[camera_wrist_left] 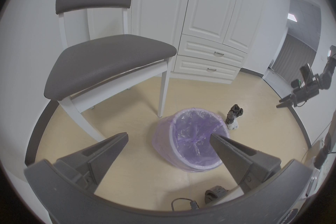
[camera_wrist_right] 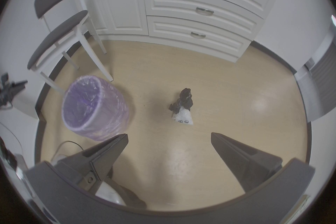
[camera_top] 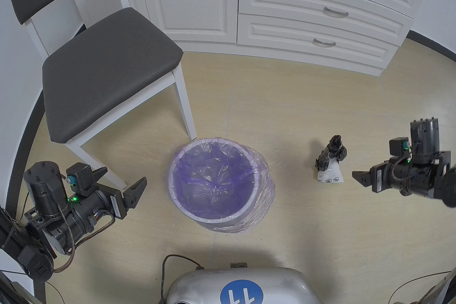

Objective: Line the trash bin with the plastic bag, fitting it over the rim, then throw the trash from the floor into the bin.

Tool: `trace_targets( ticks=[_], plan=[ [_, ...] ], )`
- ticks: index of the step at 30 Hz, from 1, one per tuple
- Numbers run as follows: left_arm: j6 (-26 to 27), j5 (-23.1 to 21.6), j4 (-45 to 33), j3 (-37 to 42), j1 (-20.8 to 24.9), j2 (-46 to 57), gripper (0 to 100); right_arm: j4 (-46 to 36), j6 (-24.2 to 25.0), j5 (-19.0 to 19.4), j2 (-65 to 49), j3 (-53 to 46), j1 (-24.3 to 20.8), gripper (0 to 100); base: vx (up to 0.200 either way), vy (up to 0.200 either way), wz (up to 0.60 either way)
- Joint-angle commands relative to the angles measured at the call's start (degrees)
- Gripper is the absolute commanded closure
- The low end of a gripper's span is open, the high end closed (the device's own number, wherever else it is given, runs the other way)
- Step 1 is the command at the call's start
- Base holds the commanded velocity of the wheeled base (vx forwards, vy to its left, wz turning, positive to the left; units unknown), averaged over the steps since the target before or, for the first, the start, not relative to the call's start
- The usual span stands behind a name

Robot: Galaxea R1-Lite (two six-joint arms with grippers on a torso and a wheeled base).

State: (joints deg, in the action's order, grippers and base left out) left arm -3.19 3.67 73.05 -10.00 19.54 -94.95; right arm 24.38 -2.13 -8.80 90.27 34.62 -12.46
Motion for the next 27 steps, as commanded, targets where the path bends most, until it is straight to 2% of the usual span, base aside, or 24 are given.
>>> trace_targets(
  ticks=[1, 7, 17, 20, 22, 27],
  plan=[
    [-3.0, -0.5, -24.6, -11.4, 2.0, 14.2, 0, -26.3, 9.0, 9.3, 0.9, 26.0, 5.2, 0, 0.000, 0.000, 0.00],
    [-2.9, -0.6, -32.5, -11.8, 1.5, 21.3, 0, -16.7, 8.9, 9.6, 7.9, 25.4, 7.8, 0, 0.000, 0.000, 0.00],
    [-2.8, -2.0, -39.4, -14.5, 1.7, 34.8, 0, -3.2, 9.6, 10.3, 22.1, 26.6, 13.1, 0, 0.000, 0.000, 0.00],
    [-2.8, -2.0, -41.9, -15.4, 1.8, 36.7, 0, 0.6, 9.6, 10.3, 25.3, 26.6, 13.3, 0, 0.000, 0.000, 0.00],
    [-2.7, -2.1, -44.8, -15.9, 2.0, 37.9, 0, 7.5, 9.8, 10.2, 30.1, 26.9, 13.3, 0, 0.000, 0.000, 0.00],
    [-2.7, -1.8, -45.1, -15.8, 1.8, 37.3, 0, 16.7, 9.8, 9.7, 37.2, 27.6, 13.3, 0, 0.000, 0.000, 0.00]
  ],
)
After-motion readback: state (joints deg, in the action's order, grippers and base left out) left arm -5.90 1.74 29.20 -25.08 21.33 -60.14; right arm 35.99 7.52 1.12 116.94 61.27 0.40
